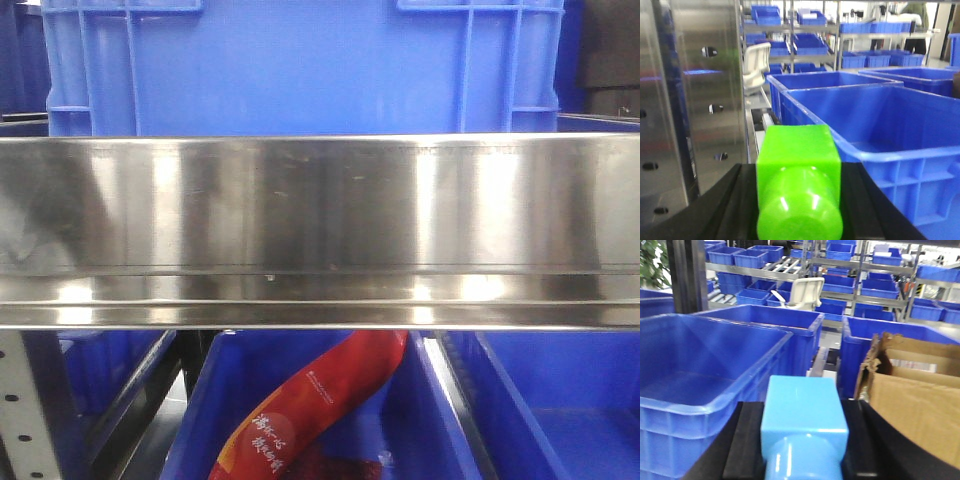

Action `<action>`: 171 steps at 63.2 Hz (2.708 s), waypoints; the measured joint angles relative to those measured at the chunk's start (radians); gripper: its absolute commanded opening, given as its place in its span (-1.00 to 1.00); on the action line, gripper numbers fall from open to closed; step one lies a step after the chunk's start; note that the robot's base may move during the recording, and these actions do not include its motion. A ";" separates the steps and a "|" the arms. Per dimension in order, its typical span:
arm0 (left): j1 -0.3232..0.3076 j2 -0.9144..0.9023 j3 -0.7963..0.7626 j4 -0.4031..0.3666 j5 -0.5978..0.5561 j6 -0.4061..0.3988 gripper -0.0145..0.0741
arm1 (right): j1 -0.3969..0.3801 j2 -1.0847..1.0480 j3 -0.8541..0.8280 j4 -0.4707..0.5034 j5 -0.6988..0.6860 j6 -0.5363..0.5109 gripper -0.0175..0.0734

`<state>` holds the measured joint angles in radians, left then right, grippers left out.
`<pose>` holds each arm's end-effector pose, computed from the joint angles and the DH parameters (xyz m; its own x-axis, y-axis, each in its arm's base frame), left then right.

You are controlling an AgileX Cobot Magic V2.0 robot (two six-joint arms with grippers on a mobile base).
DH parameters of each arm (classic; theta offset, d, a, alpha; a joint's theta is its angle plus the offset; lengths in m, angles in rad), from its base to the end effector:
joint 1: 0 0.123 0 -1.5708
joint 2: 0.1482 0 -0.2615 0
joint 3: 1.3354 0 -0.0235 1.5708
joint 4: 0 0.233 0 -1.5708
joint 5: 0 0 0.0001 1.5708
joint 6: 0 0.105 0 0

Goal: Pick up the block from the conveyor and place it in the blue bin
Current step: 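Lower both blocks into a blue bin and open both grippers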

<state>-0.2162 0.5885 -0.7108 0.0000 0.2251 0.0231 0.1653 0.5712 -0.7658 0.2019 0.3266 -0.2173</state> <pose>0.1312 -0.0288 0.3684 -0.0103 0.0259 -0.9996 0.2148 0.9764 0.0231 0.1225 0.0273 0.3785 -0.0322 -0.0315 -0.9990 -0.2285 0.9733 -0.0233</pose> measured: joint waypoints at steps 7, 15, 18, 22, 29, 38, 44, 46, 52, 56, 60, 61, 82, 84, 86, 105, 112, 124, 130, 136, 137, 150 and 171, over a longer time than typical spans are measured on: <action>-0.015 0.073 -0.108 0.000 0.041 0.000 -0.92 | 0.000 0.025 -0.016 0.029 0.000 0.000 -0.97; -0.082 0.174 -0.223 0.000 0.050 0.000 -0.92 | 0.014 0.098 -0.070 0.041 0.000 0.000 -0.97; -0.116 0.213 -0.267 0.000 0.054 0.000 -0.92 | 0.028 0.133 -0.100 0.042 0.000 0.000 -0.97; -0.156 0.279 -0.318 0.000 0.056 0.000 -0.92 | 0.056 0.177 -0.138 0.044 0.000 0.000 -0.97; -0.220 0.403 -0.413 -0.006 0.065 0.000 -0.92 | 0.114 0.270 -0.213 0.044 -0.005 0.000 -0.97; -0.273 0.573 -0.539 -0.021 0.092 0.000 -0.92 | 0.181 0.420 -0.307 0.046 -0.006 0.000 -0.97; -0.292 0.679 -0.617 -0.032 0.105 0.000 -0.92 | 0.222 0.524 -0.372 0.046 -0.006 0.000 -0.97; -0.296 0.707 -0.638 -0.034 0.108 0.000 -0.92 | 0.236 0.562 -0.399 0.046 -0.008 0.000 -0.97; -0.302 0.773 -0.686 -0.048 0.113 0.000 -0.92 | 0.272 0.640 -0.455 0.047 -0.015 0.000 -0.97; -0.304 0.799 -0.704 -0.058 0.113 0.000 -0.92 | 0.292 0.695 -0.494 0.047 -0.019 0.000 -0.97; -0.304 0.822 -0.714 -0.061 0.115 0.000 -0.92 | 0.306 0.740 -0.524 0.047 -0.025 0.000 -0.97; -0.304 0.826 -0.714 -0.062 0.115 0.000 -0.92 | 0.310 0.749 -0.530 0.047 -0.024 0.000 -0.97; -0.304 0.858 -0.721 -0.065 0.158 0.000 -0.56 | 0.335 0.841 -0.570 0.049 -0.027 0.000 -0.45; -0.304 0.858 -0.721 -0.065 0.160 0.000 -0.44 | 0.335 0.841 -0.570 0.049 -0.027 0.000 -0.31; -0.304 0.858 -0.721 -0.065 0.160 0.000 -0.31 | 0.335 0.841 -0.570 0.049 -0.027 0.000 -0.17; -0.304 0.858 -0.721 -0.084 0.160 0.000 0.37 | 0.337 0.841 -0.570 0.049 -0.027 0.000 0.58; -0.304 0.858 -0.721 -0.092 0.160 0.000 0.37 | 0.337 0.841 -0.570 0.049 -0.027 0.000 0.57; -0.304 0.858 -0.721 -0.093 0.160 0.000 0.28 | 0.337 0.841 -0.570 0.049 -0.027 0.000 0.57; -0.304 0.858 -0.721 -0.094 0.160 0.000 0.14 | 0.337 0.841 -0.570 0.049 -0.027 0.000 0.57; -0.304 0.858 -0.721 -0.094 0.160 0.000 -0.12 | 0.337 0.841 -0.570 0.049 -0.027 0.000 0.52; -0.304 0.858 -0.721 -0.094 0.160 0.000 -0.16 | 0.337 0.841 -0.570 0.049 -0.027 0.000 0.50; -0.304 0.858 -0.721 -0.094 0.160 0.000 -0.76 | 0.337 0.841 -0.570 0.049 -0.024 0.000 -0.51; -0.304 0.858 -0.721 -0.094 0.164 0.000 -0.92 | 0.337 0.841 -0.570 0.051 0.034 0.000 -0.98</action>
<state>-0.5201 1.4461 -1.4316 -0.0942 0.3896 0.0231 0.5028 1.4121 -1.3354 0.2527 0.3608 -0.2173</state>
